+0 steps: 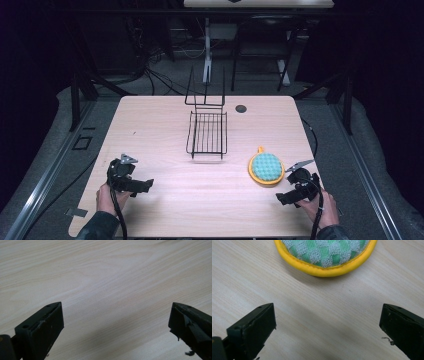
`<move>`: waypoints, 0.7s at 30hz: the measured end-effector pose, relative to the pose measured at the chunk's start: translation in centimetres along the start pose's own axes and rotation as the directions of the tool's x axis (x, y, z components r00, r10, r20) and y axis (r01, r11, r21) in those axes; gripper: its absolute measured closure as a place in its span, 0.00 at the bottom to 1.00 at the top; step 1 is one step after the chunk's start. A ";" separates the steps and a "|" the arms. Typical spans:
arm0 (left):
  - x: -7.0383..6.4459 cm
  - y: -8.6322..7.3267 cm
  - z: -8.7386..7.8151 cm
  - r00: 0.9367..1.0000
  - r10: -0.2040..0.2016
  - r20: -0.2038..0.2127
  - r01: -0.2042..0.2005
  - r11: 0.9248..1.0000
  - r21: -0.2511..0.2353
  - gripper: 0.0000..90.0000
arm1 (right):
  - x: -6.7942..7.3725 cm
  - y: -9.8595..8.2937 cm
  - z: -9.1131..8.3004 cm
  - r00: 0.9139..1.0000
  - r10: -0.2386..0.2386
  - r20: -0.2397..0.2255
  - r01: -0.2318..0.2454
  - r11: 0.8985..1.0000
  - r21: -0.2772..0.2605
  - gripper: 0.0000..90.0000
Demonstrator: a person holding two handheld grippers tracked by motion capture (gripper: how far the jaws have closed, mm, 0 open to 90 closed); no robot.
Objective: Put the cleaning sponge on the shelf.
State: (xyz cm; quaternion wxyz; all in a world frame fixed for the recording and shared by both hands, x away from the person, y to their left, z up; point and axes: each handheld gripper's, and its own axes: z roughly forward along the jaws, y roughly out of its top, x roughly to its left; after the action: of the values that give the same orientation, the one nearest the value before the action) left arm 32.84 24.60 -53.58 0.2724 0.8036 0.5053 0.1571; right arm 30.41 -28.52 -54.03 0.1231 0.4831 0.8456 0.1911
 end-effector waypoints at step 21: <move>0.6 -0.3 0.3 0.999 -0.026 0.034 0.024 0.999 0.037 0.00 | 0.0 1.9 -0.2 0.999 -0.012 -0.035 0.010 0.999 -0.051 0.01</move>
State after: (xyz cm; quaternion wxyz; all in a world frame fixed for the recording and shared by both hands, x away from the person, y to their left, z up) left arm 33.04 25.21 -53.97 0.2684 0.8046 0.5134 0.1307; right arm 31.80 -27.63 -53.01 0.1215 0.4718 0.8450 0.2205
